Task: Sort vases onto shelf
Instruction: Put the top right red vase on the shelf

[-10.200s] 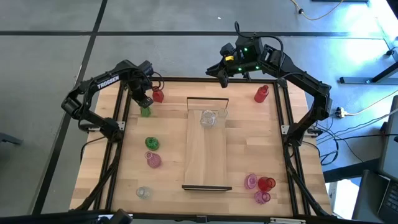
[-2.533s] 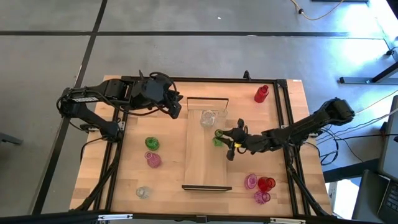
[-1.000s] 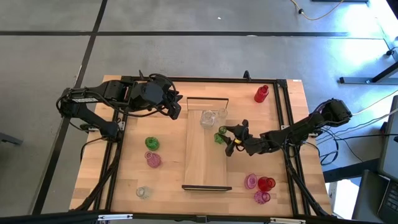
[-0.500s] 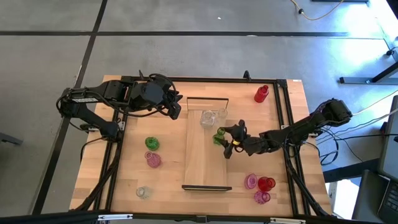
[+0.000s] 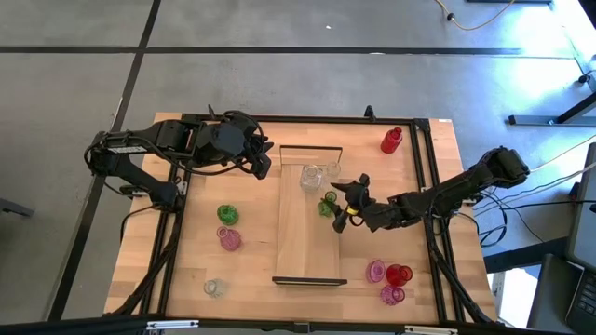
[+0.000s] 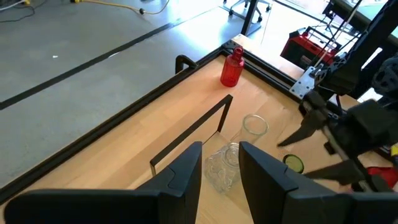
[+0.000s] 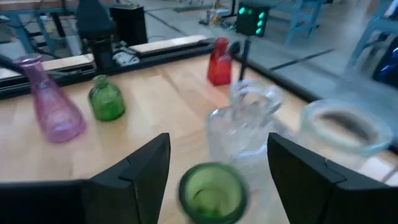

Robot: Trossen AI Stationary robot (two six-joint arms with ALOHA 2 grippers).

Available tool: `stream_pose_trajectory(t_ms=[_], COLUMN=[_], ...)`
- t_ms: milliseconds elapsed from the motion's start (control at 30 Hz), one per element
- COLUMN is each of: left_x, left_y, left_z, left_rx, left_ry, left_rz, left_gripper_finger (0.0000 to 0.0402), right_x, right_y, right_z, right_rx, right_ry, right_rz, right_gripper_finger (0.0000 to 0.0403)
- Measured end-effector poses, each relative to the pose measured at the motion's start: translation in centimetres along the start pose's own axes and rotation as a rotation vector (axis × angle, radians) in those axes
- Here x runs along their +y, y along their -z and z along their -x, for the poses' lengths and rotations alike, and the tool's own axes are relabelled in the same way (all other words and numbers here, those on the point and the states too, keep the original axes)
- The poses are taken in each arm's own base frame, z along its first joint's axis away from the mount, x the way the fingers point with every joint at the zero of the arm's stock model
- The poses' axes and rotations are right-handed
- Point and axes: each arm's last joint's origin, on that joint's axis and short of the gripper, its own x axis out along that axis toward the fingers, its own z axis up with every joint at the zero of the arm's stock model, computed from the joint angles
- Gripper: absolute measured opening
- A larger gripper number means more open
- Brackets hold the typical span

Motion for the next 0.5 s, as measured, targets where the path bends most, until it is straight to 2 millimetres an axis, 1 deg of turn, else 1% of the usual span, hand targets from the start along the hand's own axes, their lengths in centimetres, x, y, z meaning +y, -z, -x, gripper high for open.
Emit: stream_pose_trajectory(t_ms=[100, 167, 267, 367, 433, 500], left_x=[0.1, 0.1, 0.3, 0.7, 1.0, 1.6], left_y=[0.1, 0.1, 0.2, 0.4, 0.5, 0.7], left_z=[0.0, 0.0, 0.0, 0.0, 0.1, 0.2], left_rx=[0.003, 0.000, -0.004, -0.019, -0.036, -0.052], left_ry=[-0.009, -0.016, -0.057, -0.137, -0.213, -0.306], left_rz=[-0.005, -0.007, -0.021, -0.047, -0.074, -0.113], left_gripper_finger=[0.0101, 0.0101, 0.0101, 0.0101, 0.0101, 0.0101], right_x=[-0.2, -0.6, -1.5, -2.9, -4.1, -5.5], right_y=[-1.7, -3.2, -6.1, -9.2, -10.8, -11.8], right_z=[0.6, 1.4, 2.8, 4.6, 5.3, 5.8], right_rx=[-0.035, -0.062, -0.118, -0.182, -0.196, -0.194], right_ry=[0.031, 0.060, 0.135, 0.294, 0.443, 0.564], right_rz=[0.014, 0.027, 0.044, 0.098, 0.152, 0.171], right_gripper_finger=[0.0246, 0.0246, 0.0246, 0.0246, 0.0246, 0.0246])
